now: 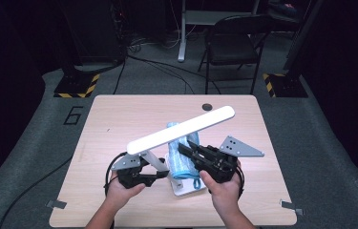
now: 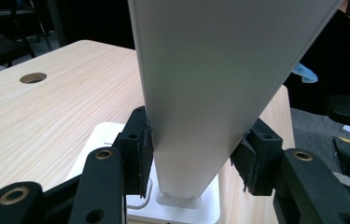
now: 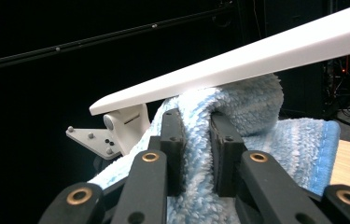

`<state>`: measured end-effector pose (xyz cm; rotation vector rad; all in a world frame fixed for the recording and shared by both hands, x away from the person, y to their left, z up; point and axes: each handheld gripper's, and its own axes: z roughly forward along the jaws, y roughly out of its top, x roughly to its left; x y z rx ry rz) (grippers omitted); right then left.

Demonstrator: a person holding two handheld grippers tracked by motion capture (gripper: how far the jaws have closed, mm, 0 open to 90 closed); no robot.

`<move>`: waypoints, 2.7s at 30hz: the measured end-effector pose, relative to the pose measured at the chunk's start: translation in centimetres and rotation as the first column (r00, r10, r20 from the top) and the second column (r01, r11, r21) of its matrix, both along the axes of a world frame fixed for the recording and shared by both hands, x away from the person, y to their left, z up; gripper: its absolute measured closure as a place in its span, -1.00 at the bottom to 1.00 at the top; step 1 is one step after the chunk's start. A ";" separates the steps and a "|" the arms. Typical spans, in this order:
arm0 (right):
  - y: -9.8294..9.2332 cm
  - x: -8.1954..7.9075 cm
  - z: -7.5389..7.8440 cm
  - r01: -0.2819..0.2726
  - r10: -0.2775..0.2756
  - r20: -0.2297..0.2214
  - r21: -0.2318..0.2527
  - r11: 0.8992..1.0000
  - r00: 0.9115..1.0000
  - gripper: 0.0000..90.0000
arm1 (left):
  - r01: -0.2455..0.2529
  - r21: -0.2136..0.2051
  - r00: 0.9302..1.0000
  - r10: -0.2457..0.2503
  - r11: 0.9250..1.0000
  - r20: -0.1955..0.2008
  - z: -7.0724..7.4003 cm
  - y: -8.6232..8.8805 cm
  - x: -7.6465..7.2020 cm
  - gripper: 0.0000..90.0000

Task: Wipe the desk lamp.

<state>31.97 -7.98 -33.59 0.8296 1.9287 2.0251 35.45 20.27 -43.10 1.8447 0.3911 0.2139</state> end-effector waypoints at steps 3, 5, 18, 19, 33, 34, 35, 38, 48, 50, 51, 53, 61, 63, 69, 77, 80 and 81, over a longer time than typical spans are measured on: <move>0.0 0.0 0.0 0.000 0.000 -0.004 0.002 1.000 1.000 0.73 | 0.002 -0.008 1.000 -0.002 1.000 -0.002 0.0 0.1 0.1 0.17; -0.1 0.0 0.0 0.004 -0.004 -0.002 0.001 1.000 1.000 0.73 | -0.005 -0.010 1.000 0.005 1.000 -0.002 0.0 0.2 0.1 0.17; -1.0 0.1 -0.4 0.015 -0.015 -0.023 0.015 1.000 1.000 0.72 | 0.001 -0.053 0.999 -0.004 0.999 -0.054 0.3 0.8 0.3 0.11; -1.0 0.1 -0.4 0.014 -0.014 -0.025 0.016 1.000 1.000 0.72 | 0.002 -0.066 0.998 -0.006 0.998 -0.056 0.4 0.9 0.3 0.10; 0.3 0.0 -0.3 -0.018 0.018 -0.022 -0.010 1.000 1.000 0.72 | -0.004 -0.078 1.000 0.004 0.997 0.001 3.7 1.6 -0.6 0.15; 0.6 0.0 -0.3 -0.022 0.022 -0.023 -0.012 1.000 1.000 0.72 | -0.008 -0.077 1.000 0.009 0.997 0.008 3.7 1.5 -0.6 0.16; 0.9 0.0 -0.3 -0.029 0.029 -0.025 -0.014 0.999 0.999 0.72 | -0.012 -0.069 1.000 0.013 0.998 0.011 3.8 1.6 -0.6 0.16; 2.2 -0.1 -0.2 -0.062 0.062 -0.031 -0.026 0.998 0.998 0.72 | -0.018 -0.058 1.000 0.019 0.998 0.021 3.9 1.4 -0.8 0.17; 3.5 -0.4 -0.1 -0.068 0.068 0.000 -0.040 0.997 0.998 0.72 | -0.021 -0.045 0.999 0.022 0.999 0.027 3.9 1.4 -0.9 0.17; 3.1 -0.4 0.0 -0.059 0.059 0.002 -0.033 0.998 0.998 0.72 | -0.020 -0.044 0.999 0.021 0.999 0.032 4.0 1.3 -0.9 0.17; 2.6 -0.3 -0.1 -0.046 0.046 0.002 -0.025 0.999 0.999 0.72 | -0.021 -0.046 0.999 0.023 0.999 0.028 4.0 1.3 -0.9 0.17; 1.5 -0.1 -0.1 -0.018 0.018 0.003 -0.011 1.000 1.000 0.73 | -0.022 -0.047 0.999 0.023 0.999 0.025 3.9 1.4 -0.9 0.17; -4.5 0.5 -0.1 0.128 -0.126 -0.035 0.048 0.991 0.991 0.73 | -0.024 -0.043 0.999 0.025 0.999 0.021 4.0 1.6 -0.8 0.17; -6.3 0.8 0.0 0.166 -0.163 -0.049 0.067 0.984 0.985 0.73 | -0.020 -0.044 1.000 0.020 0.999 0.017 4.0 1.7 -0.8 0.17; -9.7 1.4 0.3 0.259 -0.255 -0.058 0.075 0.963 0.965 0.72 | -0.028 -0.040 0.999 0.028 0.999 0.021 4.1 1.5 -0.8 0.17; -10.5 1.3 0.2 0.265 -0.259 -0.076 0.081 0.961 0.963 0.72 | -0.025 -0.031 0.999 0.026 0.999 0.021 4.1 1.4 -0.8 0.17; -8.6 1.0 0.3 0.215 -0.211 -0.067 0.061 0.975 0.975 0.72 | -0.027 -0.024 0.999 0.028 0.999 0.017 4.2 1.4 -0.8 0.17; -8.1 0.9 0.3 0.201 -0.198 -0.065 0.057 0.978 0.978 0.72 | -0.030 -0.027 0.999 0.030 0.999 0.019 4.2 1.4 -0.8 0.17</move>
